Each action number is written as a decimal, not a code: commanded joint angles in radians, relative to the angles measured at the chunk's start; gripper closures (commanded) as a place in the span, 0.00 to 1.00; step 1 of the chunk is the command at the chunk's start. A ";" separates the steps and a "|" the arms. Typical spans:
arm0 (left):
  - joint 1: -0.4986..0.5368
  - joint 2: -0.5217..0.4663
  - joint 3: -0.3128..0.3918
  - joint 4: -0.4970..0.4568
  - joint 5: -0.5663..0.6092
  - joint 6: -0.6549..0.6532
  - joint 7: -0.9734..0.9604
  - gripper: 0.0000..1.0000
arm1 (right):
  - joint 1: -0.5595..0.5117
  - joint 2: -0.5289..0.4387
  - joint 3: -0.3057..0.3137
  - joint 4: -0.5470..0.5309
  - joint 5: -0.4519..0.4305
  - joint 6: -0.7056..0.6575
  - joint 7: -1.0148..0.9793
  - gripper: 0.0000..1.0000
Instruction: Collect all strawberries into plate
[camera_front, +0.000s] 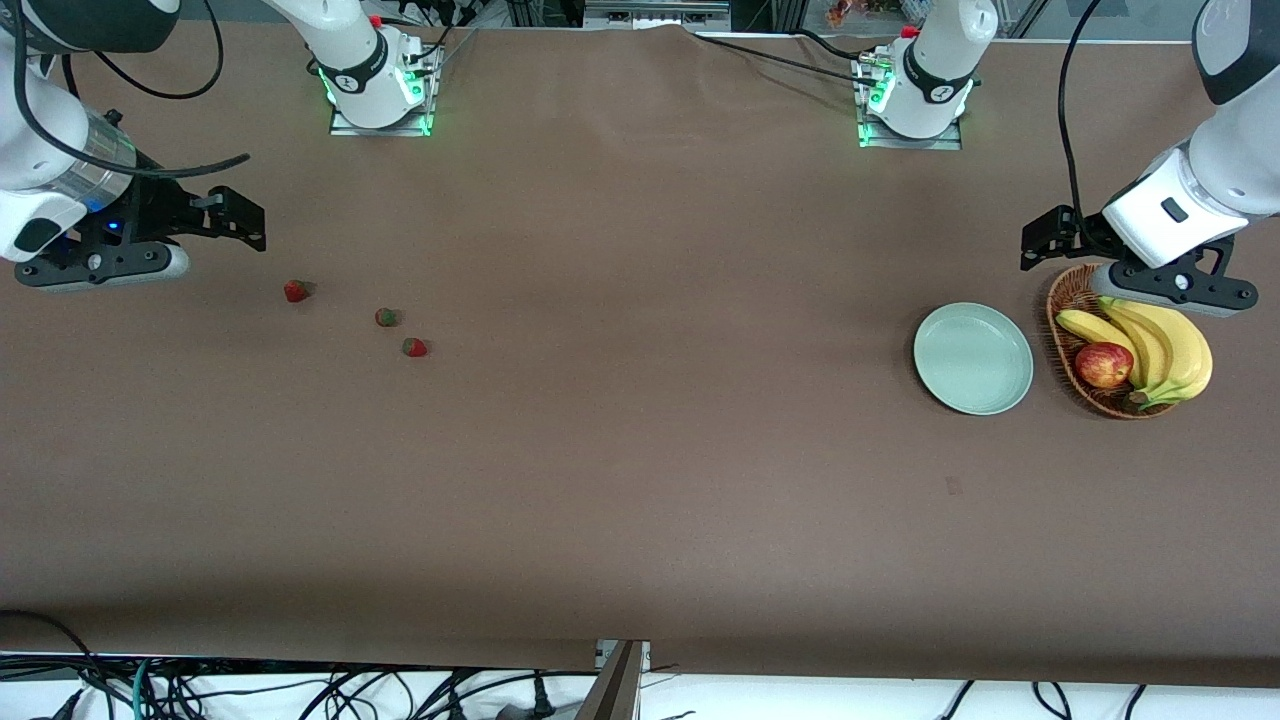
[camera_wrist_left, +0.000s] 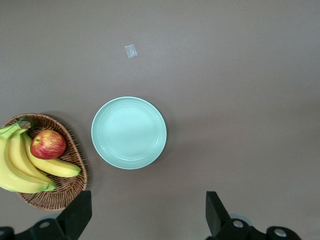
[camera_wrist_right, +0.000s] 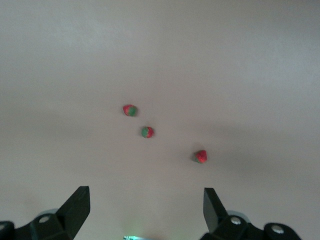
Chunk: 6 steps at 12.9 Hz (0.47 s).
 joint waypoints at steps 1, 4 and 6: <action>-0.008 -0.016 0.011 0.001 -0.026 -0.019 -0.010 0.00 | -0.005 0.000 -0.044 -0.110 -0.013 0.046 -0.057 0.00; -0.008 -0.016 0.010 0.001 -0.026 -0.020 -0.015 0.00 | -0.007 -0.008 -0.080 -0.308 -0.037 0.224 -0.075 0.00; -0.008 -0.016 0.010 0.001 -0.026 -0.019 -0.021 0.00 | -0.007 -0.006 -0.121 -0.455 -0.039 0.395 -0.118 0.00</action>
